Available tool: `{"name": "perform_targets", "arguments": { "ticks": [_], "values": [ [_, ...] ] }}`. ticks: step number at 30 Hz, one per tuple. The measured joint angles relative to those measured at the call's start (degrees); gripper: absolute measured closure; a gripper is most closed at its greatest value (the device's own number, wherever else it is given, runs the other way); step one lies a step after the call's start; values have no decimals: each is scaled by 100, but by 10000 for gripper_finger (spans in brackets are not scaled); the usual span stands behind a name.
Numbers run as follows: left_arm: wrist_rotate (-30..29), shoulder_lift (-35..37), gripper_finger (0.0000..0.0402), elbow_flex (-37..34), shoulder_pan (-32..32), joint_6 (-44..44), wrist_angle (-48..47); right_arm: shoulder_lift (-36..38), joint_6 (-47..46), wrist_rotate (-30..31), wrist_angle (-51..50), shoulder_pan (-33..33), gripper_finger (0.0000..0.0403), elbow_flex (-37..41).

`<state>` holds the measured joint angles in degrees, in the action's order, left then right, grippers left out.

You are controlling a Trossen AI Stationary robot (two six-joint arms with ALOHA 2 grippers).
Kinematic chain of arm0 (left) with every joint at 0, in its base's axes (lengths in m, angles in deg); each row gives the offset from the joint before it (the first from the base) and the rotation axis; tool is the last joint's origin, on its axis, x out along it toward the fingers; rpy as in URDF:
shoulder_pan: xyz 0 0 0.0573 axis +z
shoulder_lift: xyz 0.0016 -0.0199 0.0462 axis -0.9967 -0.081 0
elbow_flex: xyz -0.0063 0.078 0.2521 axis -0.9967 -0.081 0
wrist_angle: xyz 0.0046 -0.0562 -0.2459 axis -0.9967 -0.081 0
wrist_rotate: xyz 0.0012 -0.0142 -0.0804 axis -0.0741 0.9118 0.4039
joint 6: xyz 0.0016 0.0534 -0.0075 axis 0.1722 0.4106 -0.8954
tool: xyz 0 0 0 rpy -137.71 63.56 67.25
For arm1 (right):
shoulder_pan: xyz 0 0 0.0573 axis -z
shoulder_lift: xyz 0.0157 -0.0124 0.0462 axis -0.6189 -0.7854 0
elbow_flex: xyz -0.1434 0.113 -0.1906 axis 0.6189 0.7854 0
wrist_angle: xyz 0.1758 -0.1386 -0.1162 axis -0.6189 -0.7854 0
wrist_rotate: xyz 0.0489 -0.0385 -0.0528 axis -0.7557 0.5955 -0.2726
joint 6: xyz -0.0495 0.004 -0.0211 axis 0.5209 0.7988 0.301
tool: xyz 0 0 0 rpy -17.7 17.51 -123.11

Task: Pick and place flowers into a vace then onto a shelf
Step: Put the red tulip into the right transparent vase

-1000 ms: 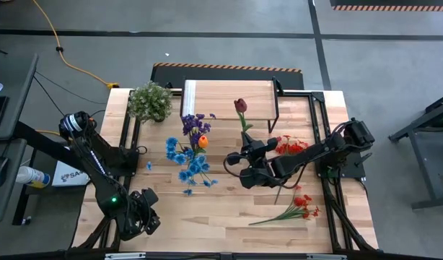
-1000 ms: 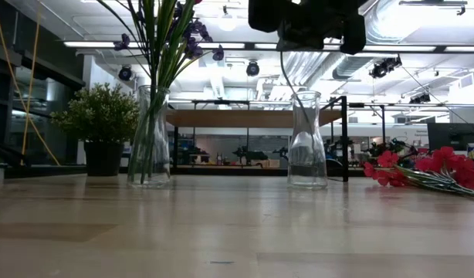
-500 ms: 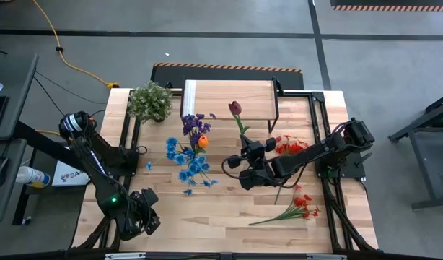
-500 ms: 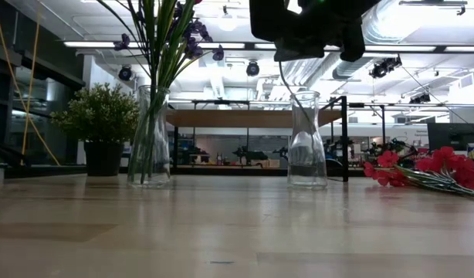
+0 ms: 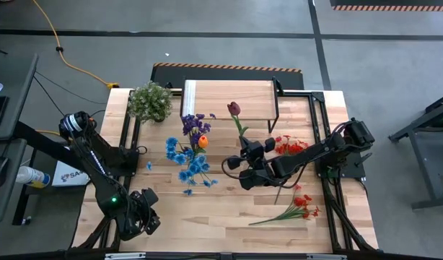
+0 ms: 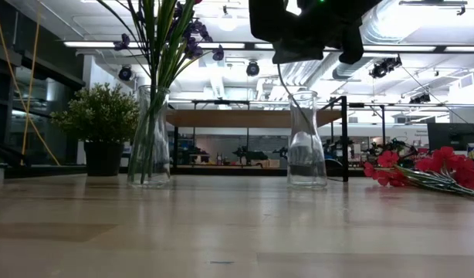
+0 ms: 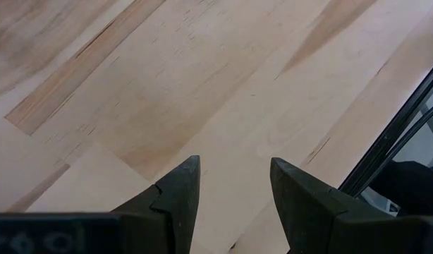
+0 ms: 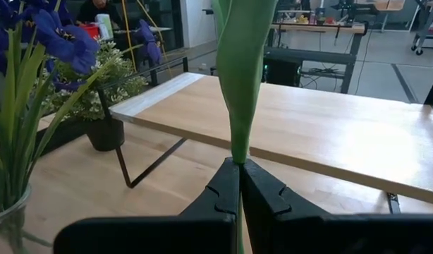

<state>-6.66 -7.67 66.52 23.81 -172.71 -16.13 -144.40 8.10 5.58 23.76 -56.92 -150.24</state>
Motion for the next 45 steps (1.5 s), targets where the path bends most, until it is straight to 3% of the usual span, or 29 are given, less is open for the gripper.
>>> {"name": "perform_targets", "arguments": {
  "ticks": [16,31,45],
  "values": [
    [0,0,195,0,0,-1,4,0,-42,-213,-229,-23,398,0],
    [0,0,195,0,0,22,-2,0,2,-187,-580,-142,291,0],
    [1,0,195,0,1,22,-19,314,5,-216,-1009,-232,223,0]
  ]
}}
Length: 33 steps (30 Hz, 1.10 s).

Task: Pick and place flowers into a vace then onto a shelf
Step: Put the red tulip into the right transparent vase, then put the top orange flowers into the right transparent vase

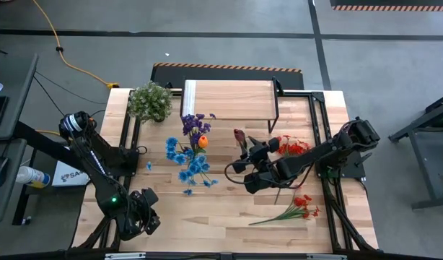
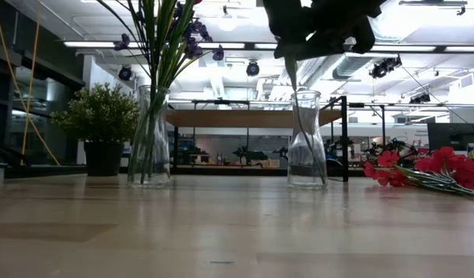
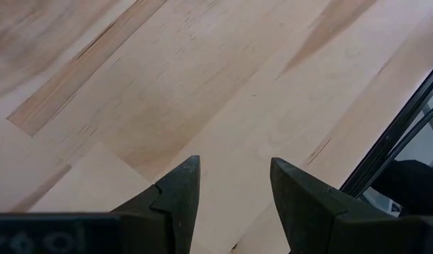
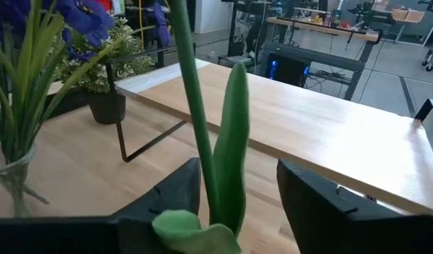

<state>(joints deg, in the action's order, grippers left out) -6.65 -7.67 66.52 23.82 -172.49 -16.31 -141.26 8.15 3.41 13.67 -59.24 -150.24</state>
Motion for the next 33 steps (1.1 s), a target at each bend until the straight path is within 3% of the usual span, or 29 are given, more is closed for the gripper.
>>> {"name": "perform_targets", "arguments": {
  "ticks": [9,20,33],
  "values": [
    [1,-2,195,0,-1,0,-11,95,-7,-65,-104,-132,200,-2],
    [-1,-2,195,0,1,-2,-7,680,19,-89,-460,-398,200,-2],
    [-1,-2,195,1,0,-2,1,1366,150,-707,-858,-738,196,-4]
  ]
}}
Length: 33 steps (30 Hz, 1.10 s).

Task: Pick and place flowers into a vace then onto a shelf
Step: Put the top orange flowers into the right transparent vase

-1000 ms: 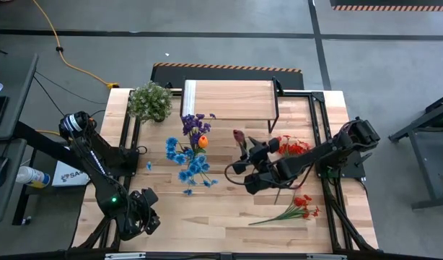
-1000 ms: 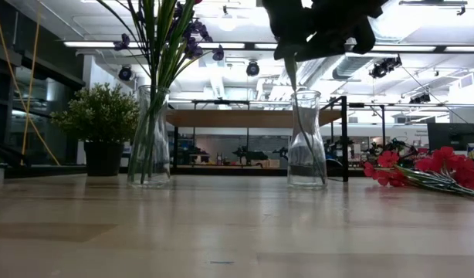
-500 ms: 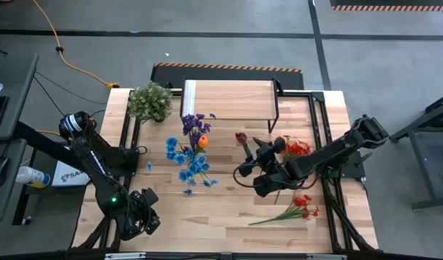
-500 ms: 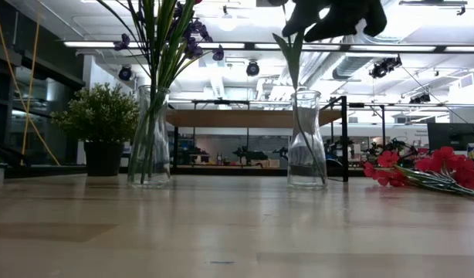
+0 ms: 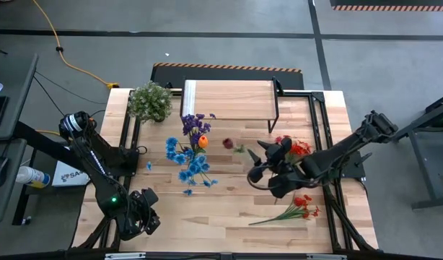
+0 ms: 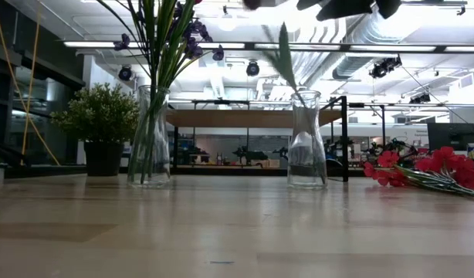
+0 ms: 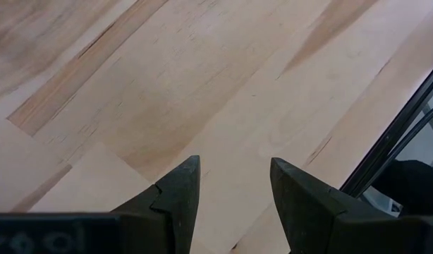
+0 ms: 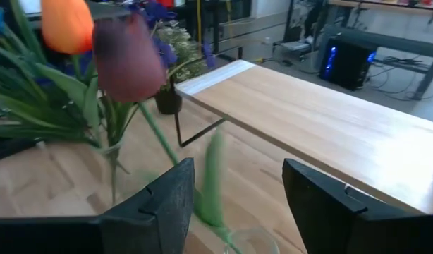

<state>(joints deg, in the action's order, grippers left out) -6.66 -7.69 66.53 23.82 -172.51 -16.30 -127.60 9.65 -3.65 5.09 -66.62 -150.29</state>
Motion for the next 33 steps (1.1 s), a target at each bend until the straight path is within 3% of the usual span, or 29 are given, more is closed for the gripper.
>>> {"name": "perform_targets", "arguments": {
  "ticks": [10,20,33],
  "values": [
    [0,0,195,-1,-1,0,31,925,-227,-782,-1131,-289,194,0],
    [0,0,195,-1,1,-2,28,1601,-1219,-2501,-2418,-319,194,0],
    [0,0,195,-1,-1,-22,28,1623,-1604,-4432,-2840,-317,190,0]
  ]
}}
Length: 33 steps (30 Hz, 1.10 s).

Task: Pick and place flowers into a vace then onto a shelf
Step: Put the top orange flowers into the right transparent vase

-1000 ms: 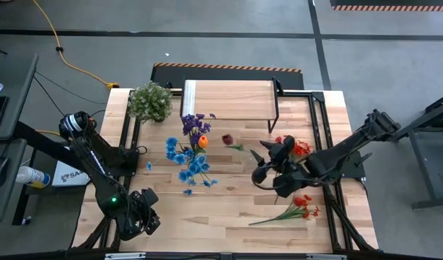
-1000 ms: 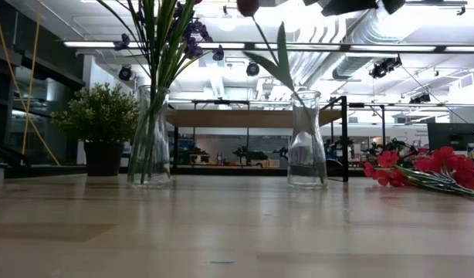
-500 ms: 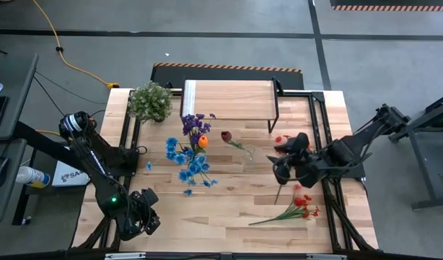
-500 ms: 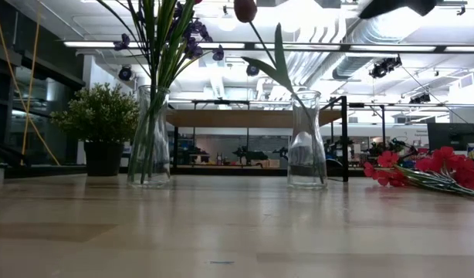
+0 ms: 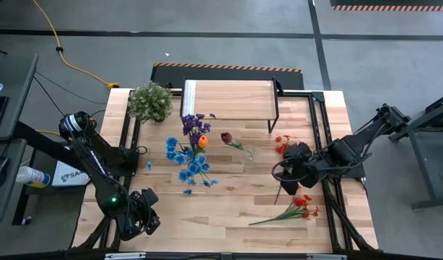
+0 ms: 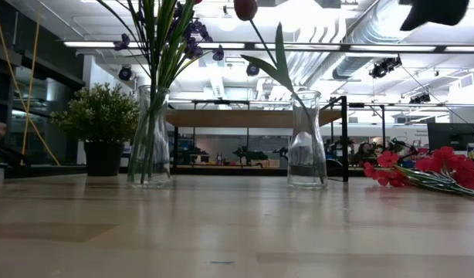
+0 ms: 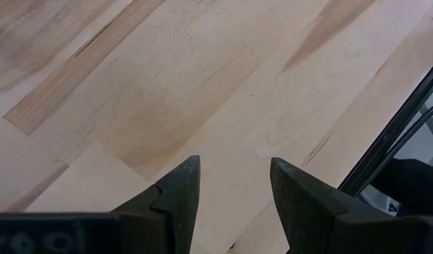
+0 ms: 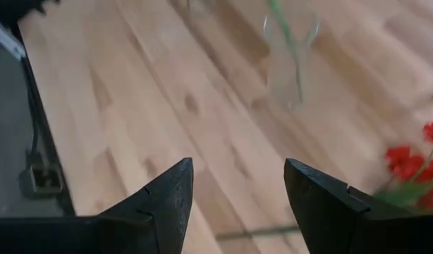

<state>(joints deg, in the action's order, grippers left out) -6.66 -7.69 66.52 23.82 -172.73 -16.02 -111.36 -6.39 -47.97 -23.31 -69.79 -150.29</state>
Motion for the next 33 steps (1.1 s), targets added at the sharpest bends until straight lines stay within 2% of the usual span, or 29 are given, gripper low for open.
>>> {"name": "perform_targets", "arguments": {
  "ticks": [6,15,22,33],
  "values": [
    [-2,0,195,0,0,-1,0,-1,-666,-708,-516,0,185,0],
    [-2,0,195,0,0,-1,0,-1,-2122,-1306,-1462,2,172,0],
    [-9,0,195,0,0,0,-2,-3,-2678,-1571,-1597,2,162,0],
    [-15,0,195,0,0,0,-9,-3,-3320,-1564,-1635,2,158,0]
  ]
}}
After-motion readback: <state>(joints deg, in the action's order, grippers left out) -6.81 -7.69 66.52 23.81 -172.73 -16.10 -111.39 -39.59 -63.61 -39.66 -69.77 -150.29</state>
